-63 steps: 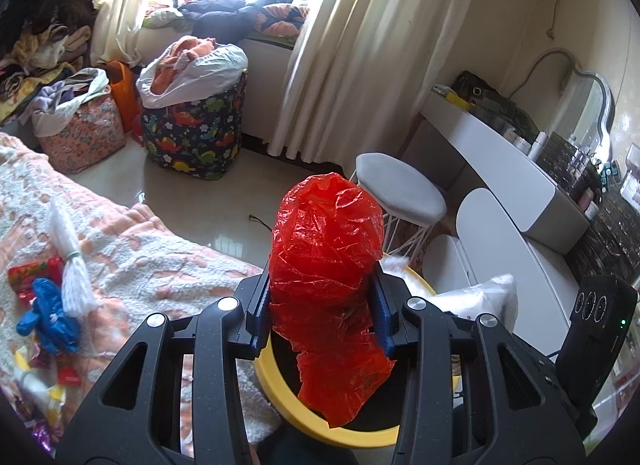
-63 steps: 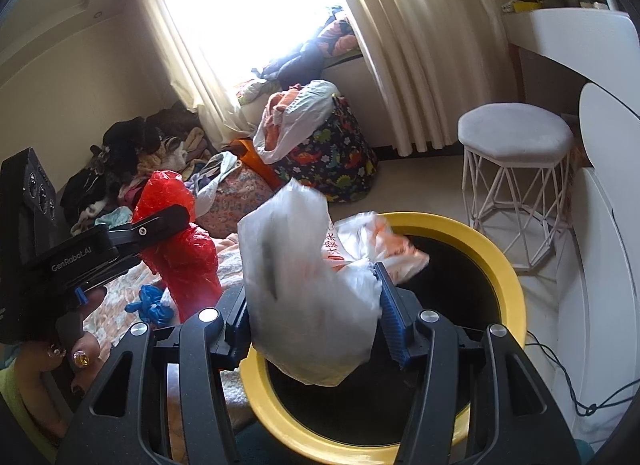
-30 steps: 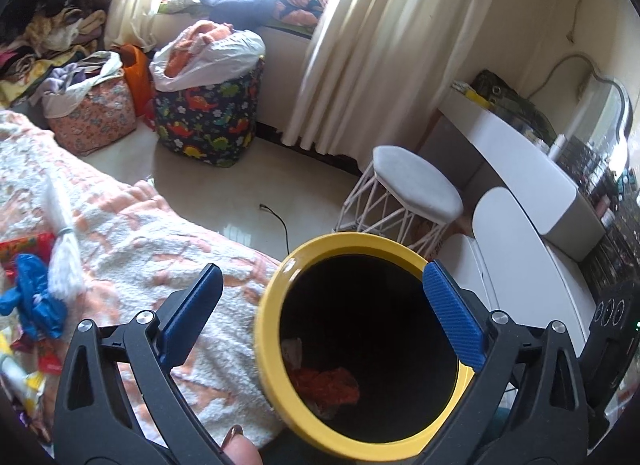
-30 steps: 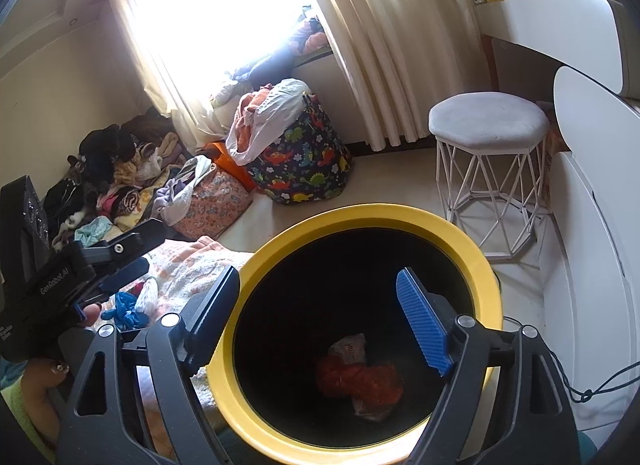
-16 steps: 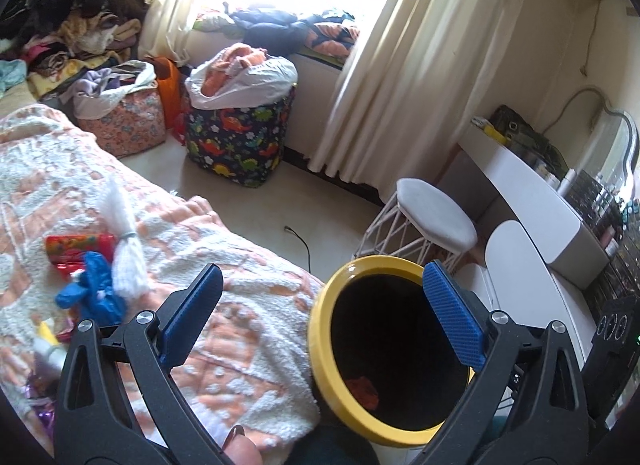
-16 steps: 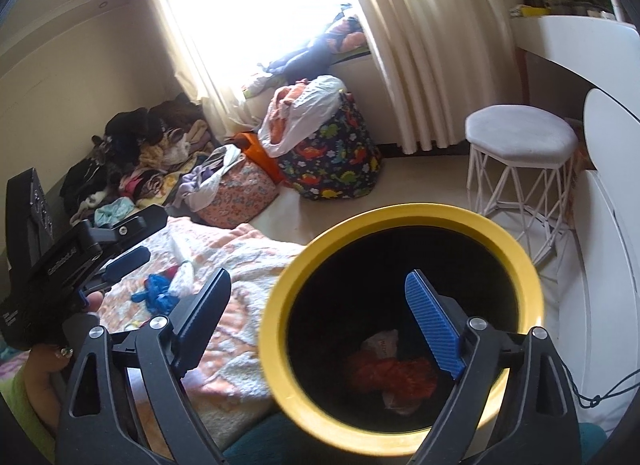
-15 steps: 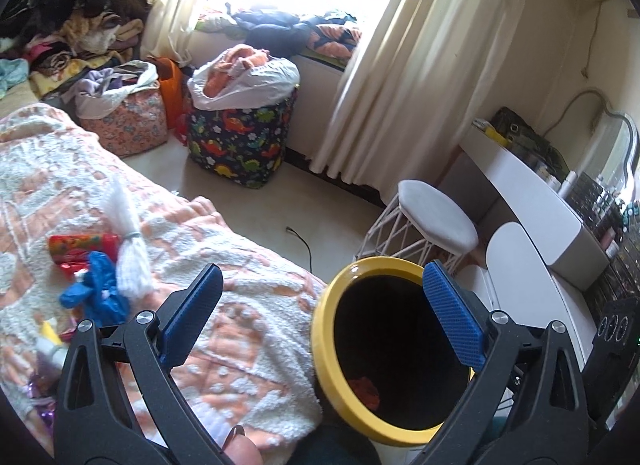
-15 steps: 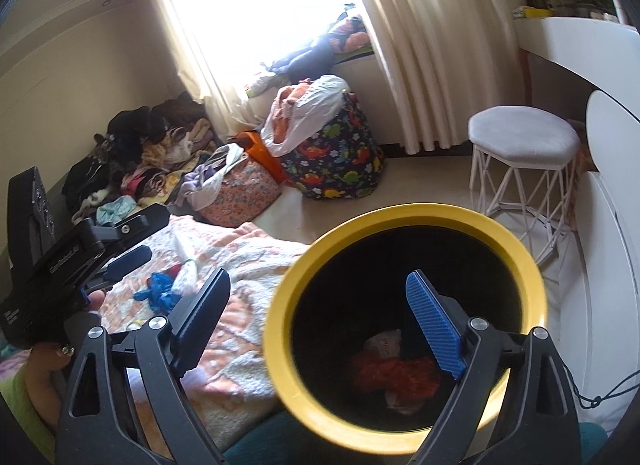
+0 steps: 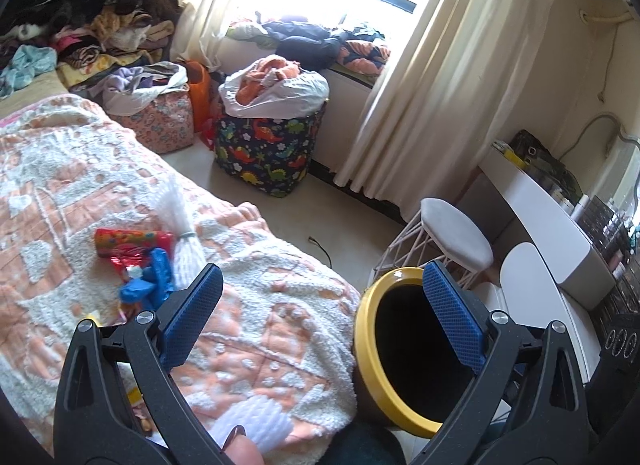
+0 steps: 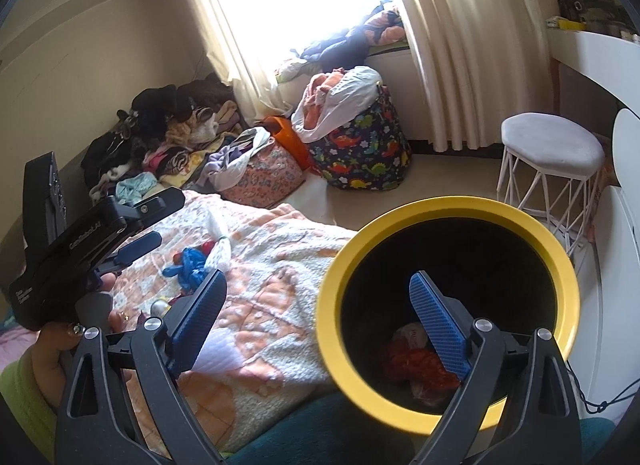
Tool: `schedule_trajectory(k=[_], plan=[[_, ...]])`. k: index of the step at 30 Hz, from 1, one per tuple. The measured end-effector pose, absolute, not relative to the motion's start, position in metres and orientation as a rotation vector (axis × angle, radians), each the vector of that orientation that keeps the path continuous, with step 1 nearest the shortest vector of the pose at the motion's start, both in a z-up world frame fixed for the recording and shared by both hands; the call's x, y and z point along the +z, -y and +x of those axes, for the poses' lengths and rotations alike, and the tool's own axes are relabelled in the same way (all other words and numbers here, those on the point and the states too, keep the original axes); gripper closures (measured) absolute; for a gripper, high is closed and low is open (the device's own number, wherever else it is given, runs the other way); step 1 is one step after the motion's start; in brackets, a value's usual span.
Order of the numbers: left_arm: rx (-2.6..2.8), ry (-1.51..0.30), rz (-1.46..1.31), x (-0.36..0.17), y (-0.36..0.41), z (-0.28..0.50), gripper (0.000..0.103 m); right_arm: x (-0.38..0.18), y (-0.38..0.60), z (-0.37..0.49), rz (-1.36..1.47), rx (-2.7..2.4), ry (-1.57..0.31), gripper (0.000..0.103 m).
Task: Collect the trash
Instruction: 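Move both open grippers back to the trash pile on the bed, then grasp the yellow snack bag with the left gripper while the right grasps the white foam net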
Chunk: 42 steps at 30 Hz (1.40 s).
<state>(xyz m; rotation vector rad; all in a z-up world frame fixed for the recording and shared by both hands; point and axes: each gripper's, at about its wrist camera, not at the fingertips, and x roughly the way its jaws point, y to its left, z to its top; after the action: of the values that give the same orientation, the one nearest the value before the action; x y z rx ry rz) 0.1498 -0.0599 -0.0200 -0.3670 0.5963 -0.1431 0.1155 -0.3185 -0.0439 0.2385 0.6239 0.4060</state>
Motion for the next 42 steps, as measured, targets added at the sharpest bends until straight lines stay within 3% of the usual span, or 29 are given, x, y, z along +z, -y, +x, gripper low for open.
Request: schedule_trajectory(k=[30,42], plan=[[0.057,-0.554,-0.451,-0.026,-0.055,0.113,0.011,-0.057,0.210,0.093,0.075,0.598,-0.748,0.010],[0.073,-0.628,-0.460,-0.047,-0.094,0.093,0.011,-0.076,0.179,0.100,0.032,0.593,-0.833,0.010]])
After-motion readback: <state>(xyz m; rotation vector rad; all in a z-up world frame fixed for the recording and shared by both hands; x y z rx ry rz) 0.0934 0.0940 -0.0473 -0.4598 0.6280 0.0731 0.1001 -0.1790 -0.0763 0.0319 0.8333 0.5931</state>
